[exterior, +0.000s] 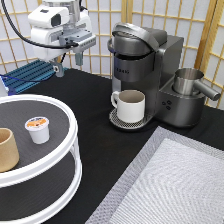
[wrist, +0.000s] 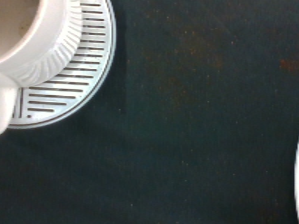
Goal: Make coffee
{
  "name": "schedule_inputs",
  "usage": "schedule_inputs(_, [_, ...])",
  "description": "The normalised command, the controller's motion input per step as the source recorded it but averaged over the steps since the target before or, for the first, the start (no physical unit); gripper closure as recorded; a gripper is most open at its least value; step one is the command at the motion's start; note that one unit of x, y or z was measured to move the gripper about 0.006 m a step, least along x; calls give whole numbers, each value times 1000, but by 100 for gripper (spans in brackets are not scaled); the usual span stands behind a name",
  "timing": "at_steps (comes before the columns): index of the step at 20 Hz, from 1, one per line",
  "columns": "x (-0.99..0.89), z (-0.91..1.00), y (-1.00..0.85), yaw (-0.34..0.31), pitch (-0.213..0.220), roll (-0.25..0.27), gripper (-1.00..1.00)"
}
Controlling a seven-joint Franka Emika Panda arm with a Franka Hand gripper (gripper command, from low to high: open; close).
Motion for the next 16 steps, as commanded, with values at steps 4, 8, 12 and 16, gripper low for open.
schedule_inputs(4, [254, 154, 21, -21, 41, 0, -100])
schedule_inputs(8, [781, 590, 86, -70, 115, -2, -100])
schedule_inputs(12, [819, 663, -5, -87, 130, -2, -100])
schedule_inputs(16, [746, 659, -11, -101, 155, 16, -100])
